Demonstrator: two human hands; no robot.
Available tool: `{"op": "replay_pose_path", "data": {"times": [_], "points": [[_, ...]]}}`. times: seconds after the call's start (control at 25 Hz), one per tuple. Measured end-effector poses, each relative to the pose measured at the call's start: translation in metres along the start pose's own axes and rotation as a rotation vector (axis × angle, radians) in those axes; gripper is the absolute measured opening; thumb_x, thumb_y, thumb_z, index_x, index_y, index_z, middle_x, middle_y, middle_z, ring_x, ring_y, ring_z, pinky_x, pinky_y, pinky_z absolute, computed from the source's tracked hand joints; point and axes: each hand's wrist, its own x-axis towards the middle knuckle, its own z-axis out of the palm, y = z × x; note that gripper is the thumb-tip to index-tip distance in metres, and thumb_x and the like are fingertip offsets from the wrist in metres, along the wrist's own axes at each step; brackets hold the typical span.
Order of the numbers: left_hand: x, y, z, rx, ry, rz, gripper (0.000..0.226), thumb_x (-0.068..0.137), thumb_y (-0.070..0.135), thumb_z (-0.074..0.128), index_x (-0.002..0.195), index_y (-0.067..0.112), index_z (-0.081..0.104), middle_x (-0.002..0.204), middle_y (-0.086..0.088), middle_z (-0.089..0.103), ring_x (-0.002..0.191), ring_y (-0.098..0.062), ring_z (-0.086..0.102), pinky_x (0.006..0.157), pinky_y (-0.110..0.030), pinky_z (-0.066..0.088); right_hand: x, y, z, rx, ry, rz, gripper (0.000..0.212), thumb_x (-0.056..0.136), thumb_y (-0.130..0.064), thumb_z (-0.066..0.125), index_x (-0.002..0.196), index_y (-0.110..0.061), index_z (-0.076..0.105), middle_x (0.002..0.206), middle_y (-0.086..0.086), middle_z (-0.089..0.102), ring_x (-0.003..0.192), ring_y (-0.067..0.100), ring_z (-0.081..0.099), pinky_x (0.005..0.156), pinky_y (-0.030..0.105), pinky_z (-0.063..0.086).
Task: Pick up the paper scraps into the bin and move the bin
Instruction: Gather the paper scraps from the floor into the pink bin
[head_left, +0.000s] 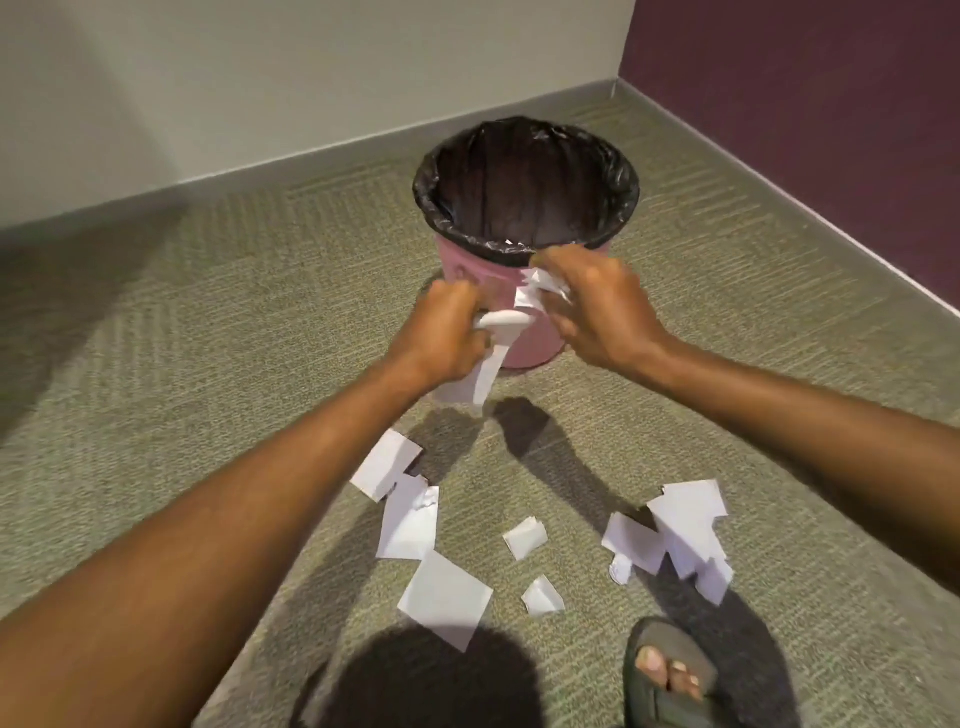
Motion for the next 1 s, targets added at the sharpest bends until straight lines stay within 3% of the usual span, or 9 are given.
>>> {"op": "replay_pose_path", "data": {"times": [0.16,0.28,0.44,0.64,0.84,1.0], "points": [[0.046,0.022,-0.054,-0.05,0.234,0.036,0.021,0.077,0.015,0.075,0.098,0.014,0.074,0.091,-0.006,0.073,0.083,-0.021,0.065,0.067,-0.028,0.05,0.066,-0.002,-0.029,-0.008,0.159,0.007,0.026,0.088,-0.013,0.062,0.114,-0.012,0.061,0.108,0.009,0.068,0.094,0.027,0.063,0.076,0.041,0.053],[0.087,0.02,-0.074,-0.144,0.319,-0.049,0.028,0.073,0.015,0.079,0.101,0.011,0.074,0.1,-0.01,0.072,0.088,-0.022,0.066,0.071,-0.032,0.057,0.102,0.001,-0.038,-0.045,0.196,0.107,0.023,0.09,-0.014,0.062,0.113,-0.013,0.061,0.109,0.009,0.068,0.093,0.026,0.062,0.07,0.035,0.049],[0.122,0.012,-0.078,-0.242,0.308,-0.19,0.04,0.068,0.011,0.082,0.106,0.006,0.069,0.11,-0.013,0.067,0.095,-0.026,0.065,0.076,-0.035,0.059,0.132,0.016,-0.033,-0.114,0.116,0.235,0.027,0.087,-0.007,0.06,0.114,-0.014,0.06,0.112,0.01,0.067,0.096,0.028,0.062,0.069,0.031,0.042],[0.141,0.01,-0.063,-0.211,0.297,-0.223,0.05,0.072,0.01,0.082,0.117,0.005,0.062,0.122,-0.012,0.062,0.107,-0.027,0.06,0.091,-0.037,0.055,0.142,0.032,-0.028,-0.108,0.028,0.377,0.036,0.082,-0.005,0.069,0.116,-0.016,0.062,0.114,0.009,0.065,0.098,0.03,0.063,0.076,0.041,0.057],[0.163,0.018,-0.066,-0.207,0.34,-0.262,0.045,0.073,0.014,0.08,0.114,0.009,0.062,0.12,-0.01,0.06,0.104,-0.024,0.061,0.082,-0.03,0.055,0.146,0.044,-0.03,0.003,-0.033,0.493,0.056,0.079,-0.011,0.075,0.13,-0.014,0.053,0.125,0.01,0.06,0.107,0.029,0.06,0.085,0.042,0.057],[0.161,0.021,-0.063,-0.203,0.217,-0.278,0.061,0.072,0.039,0.082,0.119,0.012,0.055,0.117,-0.004,0.05,0.101,-0.021,0.053,0.082,-0.032,0.051,0.139,0.043,-0.028,0.058,-0.002,0.493,0.029,0.088,-0.013,0.064,0.117,-0.01,0.063,0.11,0.008,0.066,0.093,0.025,0.066,0.079,0.042,0.06]]}}
